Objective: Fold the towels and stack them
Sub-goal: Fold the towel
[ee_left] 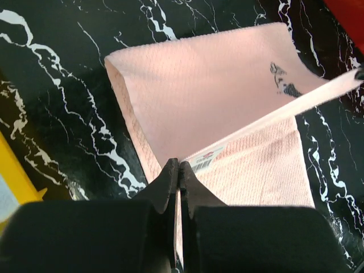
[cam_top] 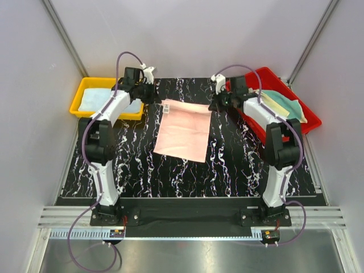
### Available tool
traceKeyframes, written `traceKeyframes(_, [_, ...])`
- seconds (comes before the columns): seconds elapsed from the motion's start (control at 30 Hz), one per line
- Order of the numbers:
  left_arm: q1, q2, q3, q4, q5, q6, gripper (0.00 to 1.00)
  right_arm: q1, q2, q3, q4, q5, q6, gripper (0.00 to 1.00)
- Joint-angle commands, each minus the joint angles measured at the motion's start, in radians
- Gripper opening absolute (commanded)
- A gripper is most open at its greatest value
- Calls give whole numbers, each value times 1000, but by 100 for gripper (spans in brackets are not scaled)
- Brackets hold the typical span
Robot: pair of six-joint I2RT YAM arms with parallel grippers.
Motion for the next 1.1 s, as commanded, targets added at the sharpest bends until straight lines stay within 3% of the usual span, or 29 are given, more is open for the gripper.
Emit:
traceKeyframes(0.0, [11, -113, -42, -26, -71, 51, 0, 38, -153, -95, -16, 73, 18, 0])
traceKeyframes(0.13, [-3, -231, -215, 16, -170, 45, 0, 82, -227, -195, -12, 133, 40, 0])
traceKeyframes(0.33, [-7, -317, -347, -6, -183, -4, 0, 107, -292, -266, -40, 137, 60, 0])
traceKeyframes(1.07, [-50, -438, -580, -72, -225, -65, 0, 191, -413, -450, -127, 278, 202, 0])
